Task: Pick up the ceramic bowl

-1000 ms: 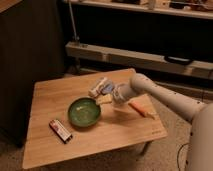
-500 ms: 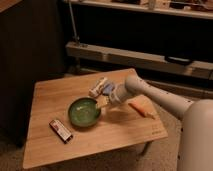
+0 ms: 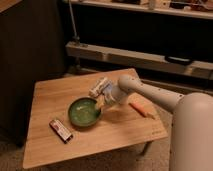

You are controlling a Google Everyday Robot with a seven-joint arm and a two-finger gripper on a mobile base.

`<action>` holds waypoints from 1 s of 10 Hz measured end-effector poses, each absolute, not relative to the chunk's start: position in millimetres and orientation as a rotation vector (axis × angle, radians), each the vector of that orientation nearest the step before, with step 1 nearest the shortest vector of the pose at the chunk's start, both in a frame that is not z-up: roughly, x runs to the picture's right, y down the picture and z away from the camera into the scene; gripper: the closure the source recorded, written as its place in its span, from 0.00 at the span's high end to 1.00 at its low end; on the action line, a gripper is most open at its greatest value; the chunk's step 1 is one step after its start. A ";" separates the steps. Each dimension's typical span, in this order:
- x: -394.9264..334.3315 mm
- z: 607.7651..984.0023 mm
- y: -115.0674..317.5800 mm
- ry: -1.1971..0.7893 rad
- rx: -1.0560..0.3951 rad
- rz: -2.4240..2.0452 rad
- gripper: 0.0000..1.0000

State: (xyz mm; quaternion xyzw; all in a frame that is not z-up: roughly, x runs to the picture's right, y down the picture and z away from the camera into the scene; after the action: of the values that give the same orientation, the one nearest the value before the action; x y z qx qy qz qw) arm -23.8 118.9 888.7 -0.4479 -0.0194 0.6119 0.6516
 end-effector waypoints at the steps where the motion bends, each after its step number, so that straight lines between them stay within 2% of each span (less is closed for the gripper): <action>1: -27.3 892.6 117.6 -0.042 -1.019 1.387 0.50; 2: -29.0 895.0 117.7 -0.037 -1.029 1.383 0.50; 5: -36.1 899.7 114.1 -0.059 -1.076 1.375 0.23; 6: -39.6 901.2 114.2 -0.064 -1.100 1.371 0.10; 7: -40.6 902.1 115.0 -0.062 -1.111 1.369 0.06; 10: -48.0 896.8 118.4 -0.090 -1.157 1.354 0.06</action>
State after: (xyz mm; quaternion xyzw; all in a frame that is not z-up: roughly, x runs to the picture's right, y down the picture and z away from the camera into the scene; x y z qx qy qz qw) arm -48.0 118.4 896.8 -0.5048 -0.0391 0.5907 0.6283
